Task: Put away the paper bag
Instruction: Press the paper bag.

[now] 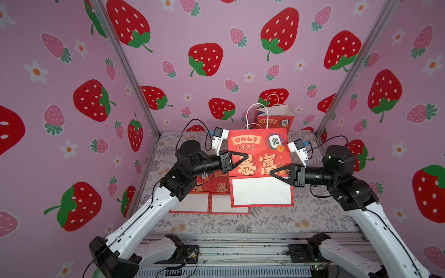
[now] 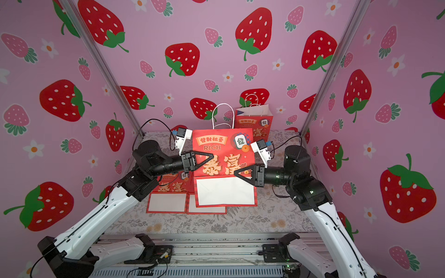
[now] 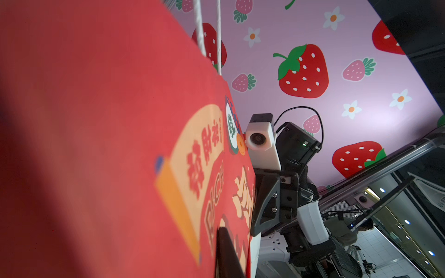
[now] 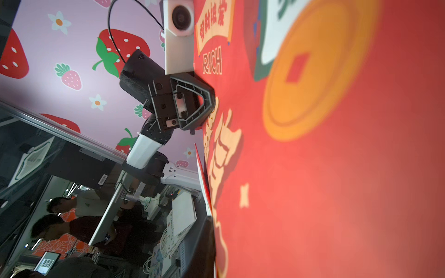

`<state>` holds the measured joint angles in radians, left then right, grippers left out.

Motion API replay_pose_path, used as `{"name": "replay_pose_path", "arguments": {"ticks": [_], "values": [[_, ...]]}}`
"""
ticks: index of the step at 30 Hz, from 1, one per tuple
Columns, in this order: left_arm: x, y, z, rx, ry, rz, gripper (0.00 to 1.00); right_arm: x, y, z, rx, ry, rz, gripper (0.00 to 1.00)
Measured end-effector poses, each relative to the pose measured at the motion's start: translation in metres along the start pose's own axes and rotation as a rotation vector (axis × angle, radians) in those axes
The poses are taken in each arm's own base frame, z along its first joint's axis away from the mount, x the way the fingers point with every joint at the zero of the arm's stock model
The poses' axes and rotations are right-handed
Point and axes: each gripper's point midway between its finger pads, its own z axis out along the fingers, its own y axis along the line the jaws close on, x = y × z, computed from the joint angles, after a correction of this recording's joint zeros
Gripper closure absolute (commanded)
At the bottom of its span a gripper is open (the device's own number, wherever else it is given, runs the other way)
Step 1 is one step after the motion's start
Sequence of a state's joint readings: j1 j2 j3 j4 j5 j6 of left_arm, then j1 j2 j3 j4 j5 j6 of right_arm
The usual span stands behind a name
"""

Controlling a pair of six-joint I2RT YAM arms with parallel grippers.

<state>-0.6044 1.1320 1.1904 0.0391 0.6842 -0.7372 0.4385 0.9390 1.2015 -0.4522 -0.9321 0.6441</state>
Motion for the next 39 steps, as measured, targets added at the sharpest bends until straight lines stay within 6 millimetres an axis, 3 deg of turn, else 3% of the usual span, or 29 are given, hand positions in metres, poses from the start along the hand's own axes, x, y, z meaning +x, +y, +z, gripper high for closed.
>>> {"name": "replay_pose_path", "arguments": {"ticks": [7,13,19,22,30,33,36,37,39], "values": [[0.001,-0.006,-0.007,-0.006,-0.006,0.017,0.33,-0.002,-0.022,0.005,0.075,-0.004,0.047,1.0],[0.004,-0.006,-0.01,-0.008,-0.004,0.013,0.18,-0.001,-0.031,0.005,0.123,-0.014,0.062,1.0],[0.025,0.011,-0.007,-0.029,0.021,-0.023,0.18,0.001,-0.037,0.002,0.159,-0.017,0.076,1.0],[0.037,0.016,-0.004,-0.039,0.043,-0.038,0.3,0.002,-0.037,0.0,0.168,-0.022,0.078,1.0],[0.051,0.02,0.002,-0.087,0.067,-0.016,0.76,0.002,-0.033,-0.005,0.176,-0.042,0.065,1.0],[0.053,0.022,0.003,-0.101,0.069,-0.005,0.85,0.001,-0.034,-0.005,0.181,-0.046,0.068,1.0],[0.054,0.023,0.004,-0.109,0.067,0.007,0.86,0.001,-0.035,-0.006,0.19,-0.05,0.07,1.0],[0.055,0.023,0.004,-0.112,0.07,0.008,0.82,0.001,-0.035,-0.006,0.193,-0.054,0.068,1.0],[0.057,0.023,0.005,-0.111,0.078,0.014,0.61,0.001,-0.034,-0.009,0.199,-0.063,0.064,1.0]]}}
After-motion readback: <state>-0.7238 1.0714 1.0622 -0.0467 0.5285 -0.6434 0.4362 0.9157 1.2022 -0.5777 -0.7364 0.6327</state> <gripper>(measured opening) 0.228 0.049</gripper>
